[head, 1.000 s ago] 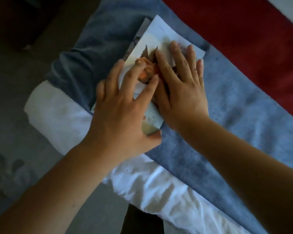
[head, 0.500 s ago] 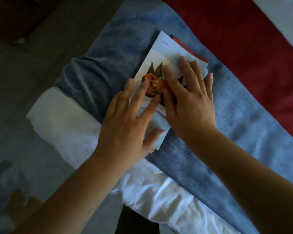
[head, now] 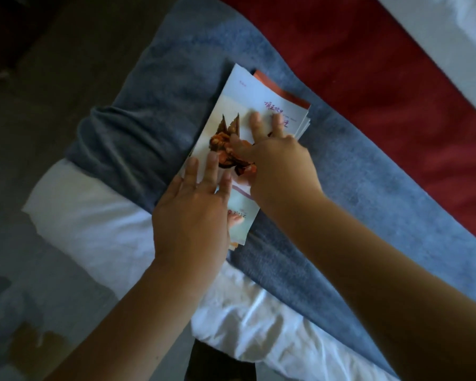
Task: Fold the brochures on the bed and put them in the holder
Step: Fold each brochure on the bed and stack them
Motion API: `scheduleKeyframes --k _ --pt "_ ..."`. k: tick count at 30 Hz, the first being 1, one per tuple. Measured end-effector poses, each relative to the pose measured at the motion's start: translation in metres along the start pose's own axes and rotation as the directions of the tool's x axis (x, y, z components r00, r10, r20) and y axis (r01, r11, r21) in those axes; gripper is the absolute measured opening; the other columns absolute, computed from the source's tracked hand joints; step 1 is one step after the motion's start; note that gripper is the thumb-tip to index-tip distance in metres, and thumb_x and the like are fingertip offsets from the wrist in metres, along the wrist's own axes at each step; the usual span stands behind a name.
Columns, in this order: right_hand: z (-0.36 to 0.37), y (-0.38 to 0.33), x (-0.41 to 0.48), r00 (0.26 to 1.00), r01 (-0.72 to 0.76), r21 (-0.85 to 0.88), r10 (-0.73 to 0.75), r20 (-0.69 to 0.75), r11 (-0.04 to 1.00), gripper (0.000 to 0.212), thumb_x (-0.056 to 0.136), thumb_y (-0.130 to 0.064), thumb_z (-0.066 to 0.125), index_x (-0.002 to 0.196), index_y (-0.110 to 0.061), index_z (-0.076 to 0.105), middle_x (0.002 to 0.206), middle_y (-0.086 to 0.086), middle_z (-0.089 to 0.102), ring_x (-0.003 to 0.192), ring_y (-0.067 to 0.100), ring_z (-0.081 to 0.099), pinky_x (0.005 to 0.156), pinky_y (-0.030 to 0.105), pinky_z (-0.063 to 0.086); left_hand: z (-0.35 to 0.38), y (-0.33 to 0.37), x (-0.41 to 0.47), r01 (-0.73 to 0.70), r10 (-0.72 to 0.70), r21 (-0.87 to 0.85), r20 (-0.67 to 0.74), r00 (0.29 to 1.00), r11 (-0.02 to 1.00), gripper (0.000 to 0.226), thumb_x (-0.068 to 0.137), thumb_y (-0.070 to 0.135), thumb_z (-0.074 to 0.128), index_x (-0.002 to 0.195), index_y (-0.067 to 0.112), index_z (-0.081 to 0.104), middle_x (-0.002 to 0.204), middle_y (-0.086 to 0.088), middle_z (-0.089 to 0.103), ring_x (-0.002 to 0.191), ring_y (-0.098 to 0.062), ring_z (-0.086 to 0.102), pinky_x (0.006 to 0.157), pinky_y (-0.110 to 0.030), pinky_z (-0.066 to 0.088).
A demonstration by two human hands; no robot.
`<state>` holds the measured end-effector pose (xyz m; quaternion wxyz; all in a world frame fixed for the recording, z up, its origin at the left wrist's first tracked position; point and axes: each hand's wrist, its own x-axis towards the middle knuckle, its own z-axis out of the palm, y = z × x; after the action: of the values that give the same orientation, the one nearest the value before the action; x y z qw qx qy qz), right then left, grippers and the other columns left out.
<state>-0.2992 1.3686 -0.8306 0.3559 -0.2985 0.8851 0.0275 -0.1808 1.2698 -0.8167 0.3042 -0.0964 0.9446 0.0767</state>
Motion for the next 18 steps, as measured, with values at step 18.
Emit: scheduleKeyframes --k 18 --pt "0.069 0.142 -0.096 0.89 -0.111 0.101 0.144 -0.433 0.989 0.068 0.104 -0.063 0.022 0.165 -0.035 0.014 0.174 0.005 0.002 0.161 0.026 0.003 0.129 0.048 0.004 0.009 0.097 -0.03 -0.164 0.139 -0.014 -0.462 0.876 0.986 0.052 0.102 0.035 0.052 0.147 0.011 0.054 0.151 -0.02 0.048 0.138 -0.044 0.046 0.114 -0.059 0.036"
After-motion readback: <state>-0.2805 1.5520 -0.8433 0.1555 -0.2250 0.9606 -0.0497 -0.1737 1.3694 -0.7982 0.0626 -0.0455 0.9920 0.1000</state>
